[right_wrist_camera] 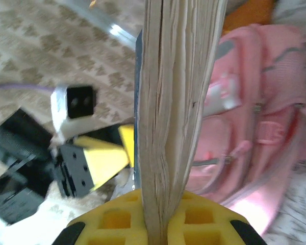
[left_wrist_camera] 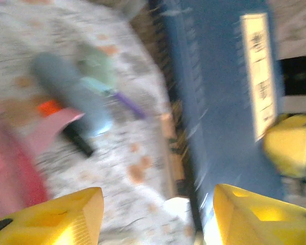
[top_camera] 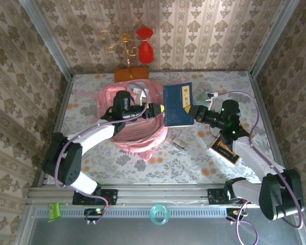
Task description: Pack the student bag
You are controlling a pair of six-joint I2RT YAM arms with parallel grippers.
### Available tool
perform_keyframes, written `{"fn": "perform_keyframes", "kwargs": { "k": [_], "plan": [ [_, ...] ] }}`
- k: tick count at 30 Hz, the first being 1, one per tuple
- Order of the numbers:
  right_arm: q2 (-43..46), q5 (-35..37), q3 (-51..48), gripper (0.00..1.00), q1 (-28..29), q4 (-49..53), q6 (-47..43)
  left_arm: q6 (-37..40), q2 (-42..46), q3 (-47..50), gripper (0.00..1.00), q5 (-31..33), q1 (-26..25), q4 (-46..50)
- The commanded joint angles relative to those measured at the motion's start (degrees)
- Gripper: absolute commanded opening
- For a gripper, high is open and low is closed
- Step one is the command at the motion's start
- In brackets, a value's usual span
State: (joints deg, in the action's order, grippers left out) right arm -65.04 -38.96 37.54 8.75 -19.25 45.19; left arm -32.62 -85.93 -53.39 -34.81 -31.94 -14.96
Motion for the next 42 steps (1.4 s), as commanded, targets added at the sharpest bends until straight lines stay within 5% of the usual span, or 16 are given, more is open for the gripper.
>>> {"fn": "perform_keyframes", "kwargs": {
  "k": [1,5,11,20,33,42],
  "plan": [
    [2.5,3.6,3.3,0.0,-2.8,7.7,-0.8,21.9,4.5,-0.6,0.61,17.7,-1.8,28.1],
    [2.1,4.5,4.4,0.0,-2.6,11.4,-3.3,23.6,7.9,0.5,0.58,24.6,-2.1,42.3],
    [-0.1,4.2,5.1,0.0,-2.7,13.1,-5.2,21.7,12.5,1.7,0.66,22.2,-2.8,53.2],
    [-1.3,2.6,4.7,0.0,-2.7,12.6,-6.1,27.7,3.4,-4.2,0.74,23.5,-3.6,60.9],
    [-1.3,2.0,4.5,0.0,-2.8,12.8,-6.5,30.5,-3.4,-10.8,0.38,25.5,-1.7,63.0],
    [-2.0,1.7,4.6,0.0,-2.8,12.6,-6.4,29.8,-3.2,-10.6,0.25,17.1,1.4,61.6]
  ]
}}
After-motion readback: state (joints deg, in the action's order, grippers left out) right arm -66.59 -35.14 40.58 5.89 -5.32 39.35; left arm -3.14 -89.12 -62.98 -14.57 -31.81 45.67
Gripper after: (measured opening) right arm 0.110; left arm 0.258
